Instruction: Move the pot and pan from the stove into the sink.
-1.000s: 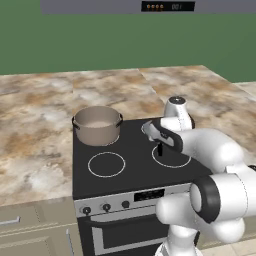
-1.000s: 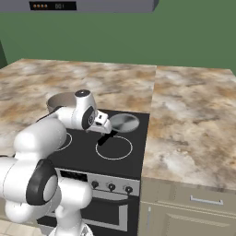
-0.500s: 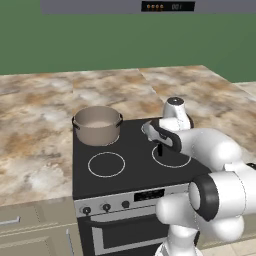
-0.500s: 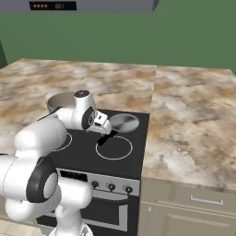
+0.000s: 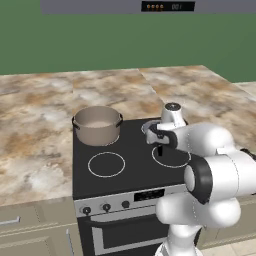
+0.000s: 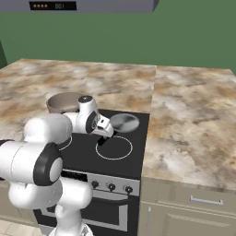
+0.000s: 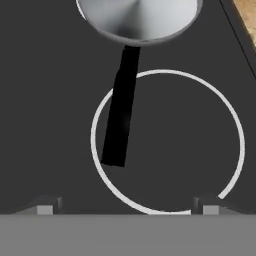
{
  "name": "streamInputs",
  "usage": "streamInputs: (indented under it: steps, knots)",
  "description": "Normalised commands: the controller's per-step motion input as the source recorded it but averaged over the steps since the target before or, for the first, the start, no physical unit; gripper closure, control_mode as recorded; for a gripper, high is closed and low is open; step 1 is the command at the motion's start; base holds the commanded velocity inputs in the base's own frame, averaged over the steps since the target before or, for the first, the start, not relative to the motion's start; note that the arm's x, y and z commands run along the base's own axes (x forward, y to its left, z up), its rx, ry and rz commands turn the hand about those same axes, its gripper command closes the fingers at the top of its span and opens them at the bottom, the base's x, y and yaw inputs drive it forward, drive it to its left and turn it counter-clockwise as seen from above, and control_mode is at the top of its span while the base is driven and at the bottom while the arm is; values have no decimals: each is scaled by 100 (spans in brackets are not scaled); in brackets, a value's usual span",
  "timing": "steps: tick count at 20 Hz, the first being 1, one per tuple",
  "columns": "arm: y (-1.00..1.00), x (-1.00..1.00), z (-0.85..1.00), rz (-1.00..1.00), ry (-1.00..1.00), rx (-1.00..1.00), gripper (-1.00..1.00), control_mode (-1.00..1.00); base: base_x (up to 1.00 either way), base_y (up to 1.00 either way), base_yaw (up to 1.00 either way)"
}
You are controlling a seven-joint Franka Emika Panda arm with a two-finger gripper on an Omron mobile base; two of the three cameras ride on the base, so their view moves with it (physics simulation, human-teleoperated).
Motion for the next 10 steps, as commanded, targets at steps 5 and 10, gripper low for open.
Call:
streamInputs:
  steps: [5, 10]
  knots:
    - [-20, 18, -38, -3, -2, 0, -100, -100, 0, 0, 0]
    - [-16, 12, -36, -3, -3, 0, -100, -100, 0, 0, 0]
